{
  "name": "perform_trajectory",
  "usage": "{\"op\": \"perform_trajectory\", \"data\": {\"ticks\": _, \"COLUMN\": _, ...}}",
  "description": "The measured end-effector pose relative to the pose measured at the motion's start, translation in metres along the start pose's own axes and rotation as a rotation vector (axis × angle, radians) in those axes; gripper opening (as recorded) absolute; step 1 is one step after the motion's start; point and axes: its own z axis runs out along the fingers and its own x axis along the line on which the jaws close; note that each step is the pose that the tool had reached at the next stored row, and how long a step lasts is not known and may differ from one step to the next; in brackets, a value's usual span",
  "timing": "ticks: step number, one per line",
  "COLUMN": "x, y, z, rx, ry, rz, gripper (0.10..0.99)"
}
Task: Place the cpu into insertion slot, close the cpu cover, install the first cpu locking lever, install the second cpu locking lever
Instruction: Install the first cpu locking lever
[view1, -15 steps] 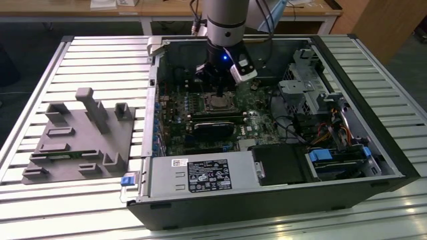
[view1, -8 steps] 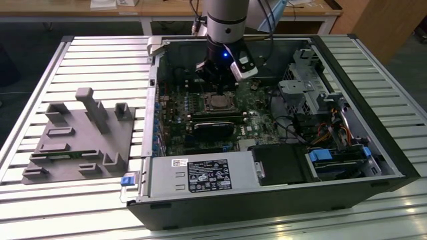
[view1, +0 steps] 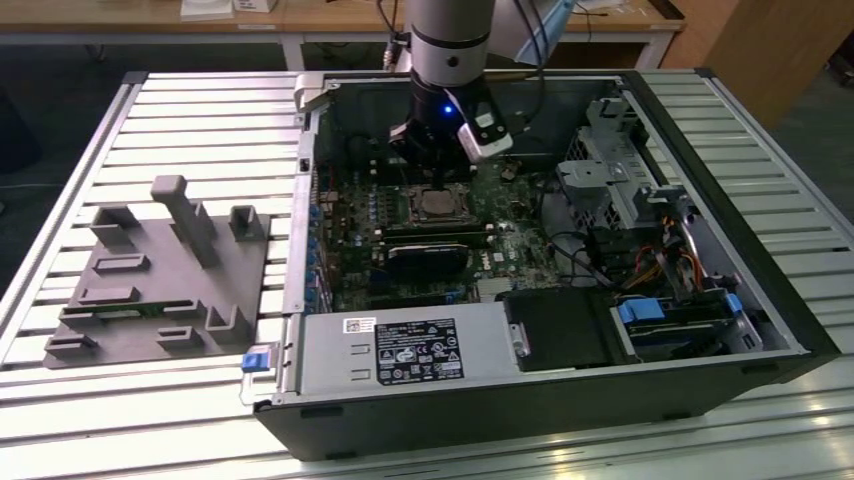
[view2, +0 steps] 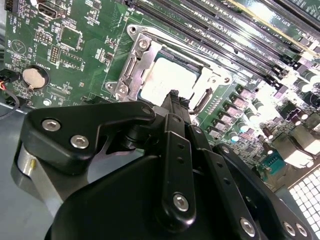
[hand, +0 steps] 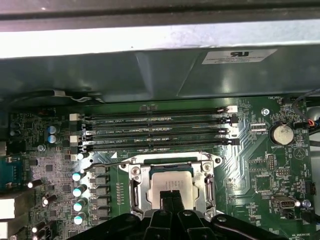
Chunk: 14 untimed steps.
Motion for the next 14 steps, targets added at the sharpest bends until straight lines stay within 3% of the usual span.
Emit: {"op": "perform_trajectory", "data": {"ticks": 14, "x": 0.0143, "y": -0.001, "z": -0.0002, "rx": 0.0, "ry": 0.0, "rz": 0.0, "gripper": 0.106}}
